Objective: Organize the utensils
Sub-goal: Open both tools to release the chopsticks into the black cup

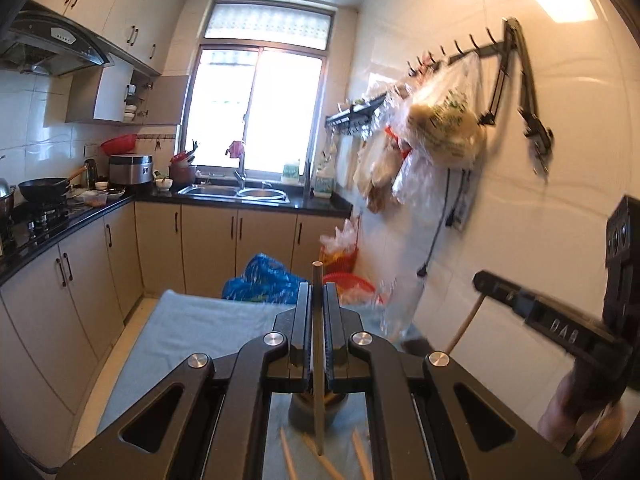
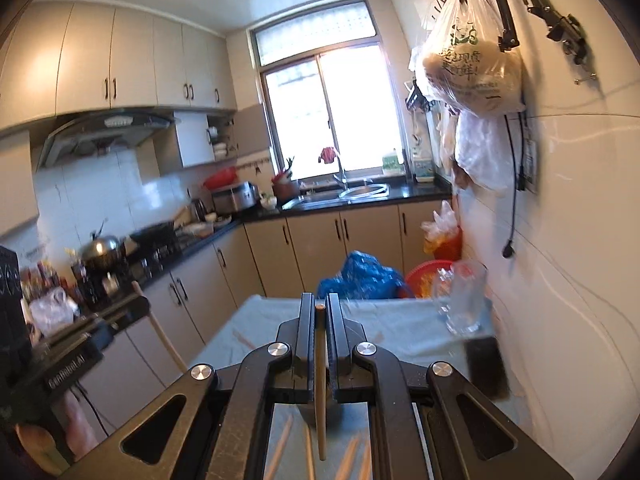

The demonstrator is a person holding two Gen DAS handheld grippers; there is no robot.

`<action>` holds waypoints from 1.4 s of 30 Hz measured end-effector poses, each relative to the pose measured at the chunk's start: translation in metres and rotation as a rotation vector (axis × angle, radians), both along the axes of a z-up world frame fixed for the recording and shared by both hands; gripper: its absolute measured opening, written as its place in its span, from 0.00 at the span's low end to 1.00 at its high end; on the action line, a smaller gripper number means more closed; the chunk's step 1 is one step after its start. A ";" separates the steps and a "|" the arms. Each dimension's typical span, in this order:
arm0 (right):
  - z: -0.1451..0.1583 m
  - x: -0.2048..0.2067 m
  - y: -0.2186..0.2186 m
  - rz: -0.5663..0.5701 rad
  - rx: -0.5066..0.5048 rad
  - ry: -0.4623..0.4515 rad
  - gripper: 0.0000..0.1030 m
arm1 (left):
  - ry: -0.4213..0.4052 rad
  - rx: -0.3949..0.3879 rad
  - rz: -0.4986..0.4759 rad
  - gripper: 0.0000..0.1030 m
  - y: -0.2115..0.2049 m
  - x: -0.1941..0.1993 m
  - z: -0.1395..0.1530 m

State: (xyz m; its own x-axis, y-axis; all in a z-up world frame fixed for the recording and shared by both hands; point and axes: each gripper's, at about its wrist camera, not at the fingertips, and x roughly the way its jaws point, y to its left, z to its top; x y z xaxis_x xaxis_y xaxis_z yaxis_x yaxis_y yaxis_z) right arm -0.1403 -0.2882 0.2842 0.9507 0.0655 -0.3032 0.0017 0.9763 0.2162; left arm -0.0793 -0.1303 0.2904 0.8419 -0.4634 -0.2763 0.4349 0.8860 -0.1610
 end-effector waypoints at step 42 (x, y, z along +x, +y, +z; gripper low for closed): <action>-0.056 0.002 -0.013 -0.002 -0.069 0.232 0.61 | 0.145 0.010 0.086 0.55 0.051 -0.025 -0.065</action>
State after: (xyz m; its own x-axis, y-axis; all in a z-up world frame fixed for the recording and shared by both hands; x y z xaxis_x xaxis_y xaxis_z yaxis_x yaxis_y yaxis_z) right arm -0.1378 -0.3010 0.2281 0.8553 0.0355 -0.5170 0.0452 0.9887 0.1427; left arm -0.1048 -0.0795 0.2252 0.8295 -0.3880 -0.4017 0.3303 0.9208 -0.2073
